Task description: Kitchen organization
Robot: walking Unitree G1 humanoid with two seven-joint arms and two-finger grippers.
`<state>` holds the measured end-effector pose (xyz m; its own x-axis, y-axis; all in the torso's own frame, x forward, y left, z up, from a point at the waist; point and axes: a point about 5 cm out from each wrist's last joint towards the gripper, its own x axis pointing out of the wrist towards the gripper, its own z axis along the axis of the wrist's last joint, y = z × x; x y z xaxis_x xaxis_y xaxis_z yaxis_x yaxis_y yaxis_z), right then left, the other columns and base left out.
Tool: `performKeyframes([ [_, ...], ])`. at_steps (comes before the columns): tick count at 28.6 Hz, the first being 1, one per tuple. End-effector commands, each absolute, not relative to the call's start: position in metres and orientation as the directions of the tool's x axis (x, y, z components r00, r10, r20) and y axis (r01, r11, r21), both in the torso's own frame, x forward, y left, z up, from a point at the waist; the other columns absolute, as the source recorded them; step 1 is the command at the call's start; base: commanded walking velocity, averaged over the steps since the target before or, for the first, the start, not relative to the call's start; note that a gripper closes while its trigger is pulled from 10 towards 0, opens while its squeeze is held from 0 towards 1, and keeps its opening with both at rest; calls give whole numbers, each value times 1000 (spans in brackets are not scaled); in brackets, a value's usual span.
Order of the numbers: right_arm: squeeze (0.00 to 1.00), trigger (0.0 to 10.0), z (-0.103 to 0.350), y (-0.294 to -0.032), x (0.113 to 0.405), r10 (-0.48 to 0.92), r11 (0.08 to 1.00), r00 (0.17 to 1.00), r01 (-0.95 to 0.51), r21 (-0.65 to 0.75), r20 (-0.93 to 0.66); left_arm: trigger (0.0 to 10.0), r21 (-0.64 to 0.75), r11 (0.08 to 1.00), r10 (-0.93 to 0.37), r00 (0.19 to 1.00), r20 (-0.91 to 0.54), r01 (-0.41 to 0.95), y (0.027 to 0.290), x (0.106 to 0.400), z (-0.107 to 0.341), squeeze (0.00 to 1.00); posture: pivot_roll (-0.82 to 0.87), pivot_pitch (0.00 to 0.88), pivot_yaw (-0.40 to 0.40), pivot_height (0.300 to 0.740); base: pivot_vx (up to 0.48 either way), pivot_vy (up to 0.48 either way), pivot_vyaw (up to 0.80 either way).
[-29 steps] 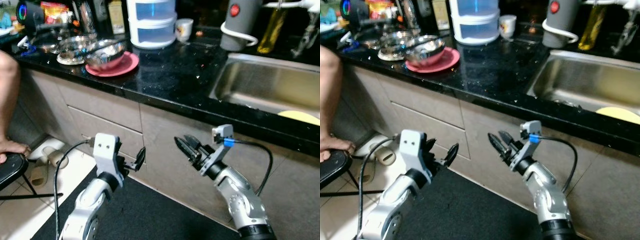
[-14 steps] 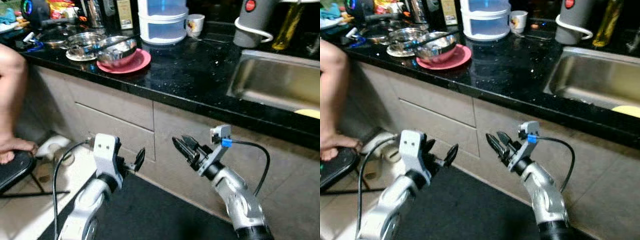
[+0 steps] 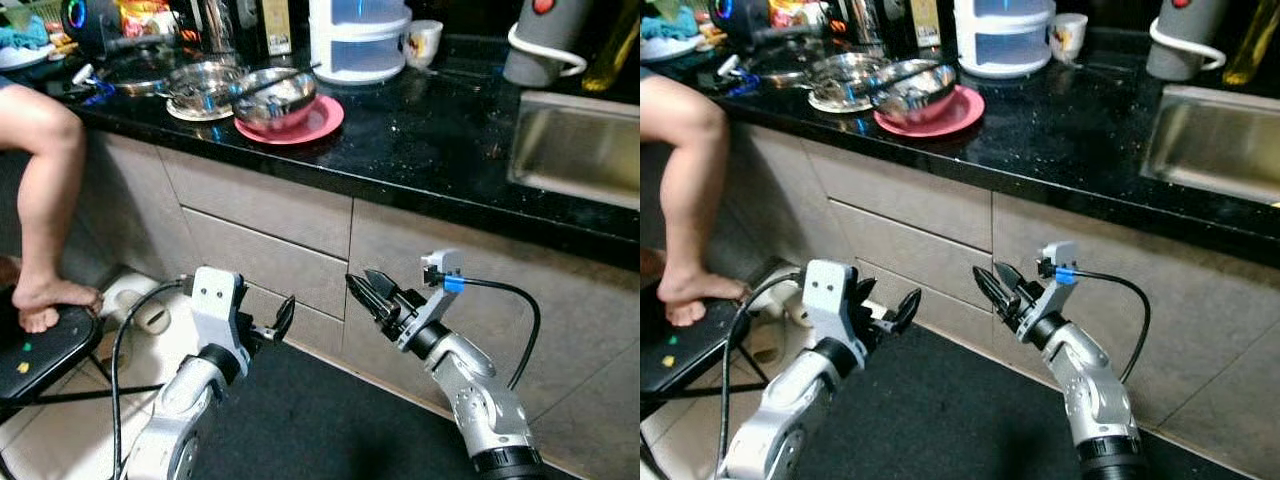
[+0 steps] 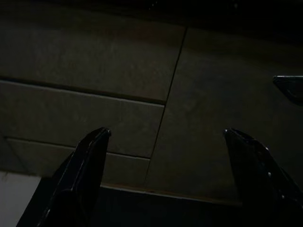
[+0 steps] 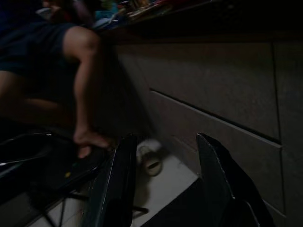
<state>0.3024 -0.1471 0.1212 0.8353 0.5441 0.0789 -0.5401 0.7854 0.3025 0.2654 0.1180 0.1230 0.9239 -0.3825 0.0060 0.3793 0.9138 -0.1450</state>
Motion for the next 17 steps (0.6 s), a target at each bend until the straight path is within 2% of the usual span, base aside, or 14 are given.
performKeyframes([
  [1,0,10000,116,-140,300,563,768,824,-553,323,72,10000,-134,922,-368,930,-19,362,123,263,118,0,22,61,8,740,0,405,0],
  [9,0,10000,115,-140,300,563,768,823,-553,324,71,10000,-137,922,-367,930,-19,361,123,263,117,0,23,52,7,740,0,373,0],
  [17,0,10000,115,-140,300,562,767,824,-552,326,72,10000,-140,923,-366,931,-19,360,124,263,116,0,21,46,12,740,0,288,0],
])
